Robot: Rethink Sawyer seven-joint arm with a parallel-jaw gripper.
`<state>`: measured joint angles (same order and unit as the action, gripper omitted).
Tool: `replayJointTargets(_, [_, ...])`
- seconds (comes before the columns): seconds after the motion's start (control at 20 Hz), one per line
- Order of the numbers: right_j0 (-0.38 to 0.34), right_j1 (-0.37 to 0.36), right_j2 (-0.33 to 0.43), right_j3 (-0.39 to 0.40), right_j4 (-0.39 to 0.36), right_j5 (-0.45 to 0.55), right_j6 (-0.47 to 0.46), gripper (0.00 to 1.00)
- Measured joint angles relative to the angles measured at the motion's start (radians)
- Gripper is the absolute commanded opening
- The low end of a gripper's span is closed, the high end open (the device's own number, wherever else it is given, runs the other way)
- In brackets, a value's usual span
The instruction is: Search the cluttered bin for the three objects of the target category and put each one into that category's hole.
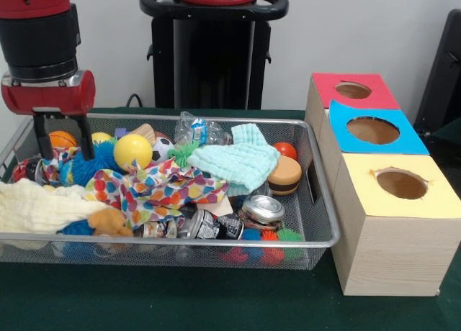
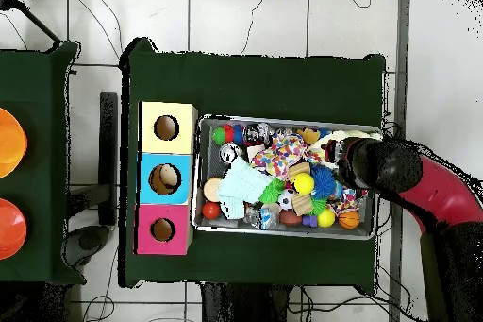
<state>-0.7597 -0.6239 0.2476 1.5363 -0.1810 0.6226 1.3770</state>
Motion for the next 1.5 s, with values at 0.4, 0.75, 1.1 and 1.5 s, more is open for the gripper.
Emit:
replayJointTargets(0.4, [0.000, -0.007, 0.000, 0.000, 0.000, -0.030, 0.000, 1.00])
replayJointTargets(0.75, [0.000, -0.007, 0.000, 0.000, 0.000, -0.032, 0.000, 1.00])
replayJointTargets(1.1, [0.000, -0.007, 0.000, 0.000, 0.000, -0.032, 0.000, 1.00])
replayJointTargets(1.5, [0.000, 0.034, 0.000, -0.007, 0.000, -0.053, 0.000, 1.00])
